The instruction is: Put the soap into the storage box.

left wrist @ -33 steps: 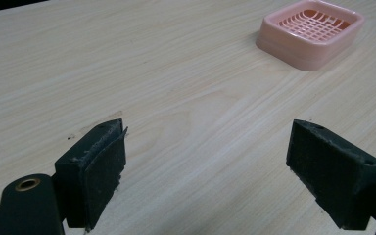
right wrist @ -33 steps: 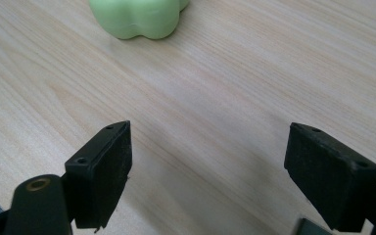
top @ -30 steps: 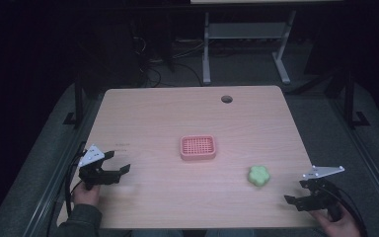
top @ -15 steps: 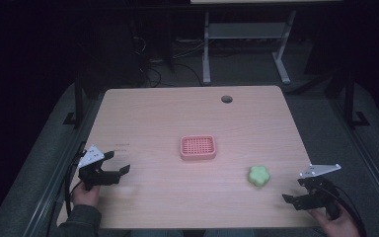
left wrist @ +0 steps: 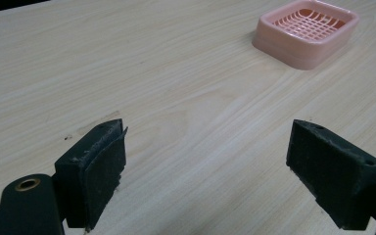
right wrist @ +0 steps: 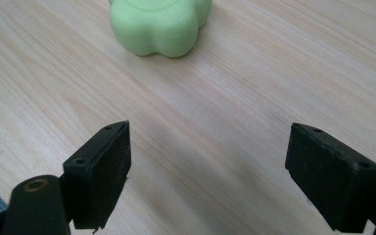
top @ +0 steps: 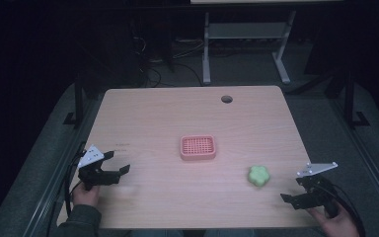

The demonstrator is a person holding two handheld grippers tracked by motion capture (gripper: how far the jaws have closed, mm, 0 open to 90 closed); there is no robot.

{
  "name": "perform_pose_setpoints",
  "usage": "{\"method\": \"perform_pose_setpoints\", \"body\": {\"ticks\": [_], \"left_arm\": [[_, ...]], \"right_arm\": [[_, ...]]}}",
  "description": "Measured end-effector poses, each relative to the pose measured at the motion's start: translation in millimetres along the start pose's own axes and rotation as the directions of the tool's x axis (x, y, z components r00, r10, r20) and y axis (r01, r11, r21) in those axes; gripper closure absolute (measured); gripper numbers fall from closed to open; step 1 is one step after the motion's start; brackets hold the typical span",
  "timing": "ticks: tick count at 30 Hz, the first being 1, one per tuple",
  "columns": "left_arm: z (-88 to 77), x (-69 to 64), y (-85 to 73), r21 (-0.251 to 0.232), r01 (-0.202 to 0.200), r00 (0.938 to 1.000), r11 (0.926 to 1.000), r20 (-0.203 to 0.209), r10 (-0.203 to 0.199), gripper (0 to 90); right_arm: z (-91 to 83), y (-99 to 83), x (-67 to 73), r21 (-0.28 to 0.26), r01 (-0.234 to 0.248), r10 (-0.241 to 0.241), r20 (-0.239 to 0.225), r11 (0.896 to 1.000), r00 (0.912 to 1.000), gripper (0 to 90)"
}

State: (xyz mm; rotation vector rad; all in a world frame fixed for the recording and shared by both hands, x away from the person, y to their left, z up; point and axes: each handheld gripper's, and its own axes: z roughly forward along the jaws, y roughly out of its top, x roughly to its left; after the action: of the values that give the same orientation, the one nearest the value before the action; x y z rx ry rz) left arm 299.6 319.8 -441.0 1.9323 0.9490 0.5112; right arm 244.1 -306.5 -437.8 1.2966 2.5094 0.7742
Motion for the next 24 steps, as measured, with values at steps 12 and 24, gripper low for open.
{"method": "perform_pose_setpoints", "body": {"ticks": [12,24], "left_arm": [[-0.2,-0.1,0.0,-0.001,-0.001,1.0000,1.0000,0.001,0.001,14.4],[-0.9,0.3,0.1,0.004,0.000,1.0000,1.0000,0.000,0.000,14.4]], "right_arm": [[2.1,15.6,6.5,0.030,0.037,-0.037,-0.017,0.999,0.9992,16.6],[7.9,38.3,13.5,0.069,0.081,-0.078,-0.047,0.994,0.9959,15.0]]}}
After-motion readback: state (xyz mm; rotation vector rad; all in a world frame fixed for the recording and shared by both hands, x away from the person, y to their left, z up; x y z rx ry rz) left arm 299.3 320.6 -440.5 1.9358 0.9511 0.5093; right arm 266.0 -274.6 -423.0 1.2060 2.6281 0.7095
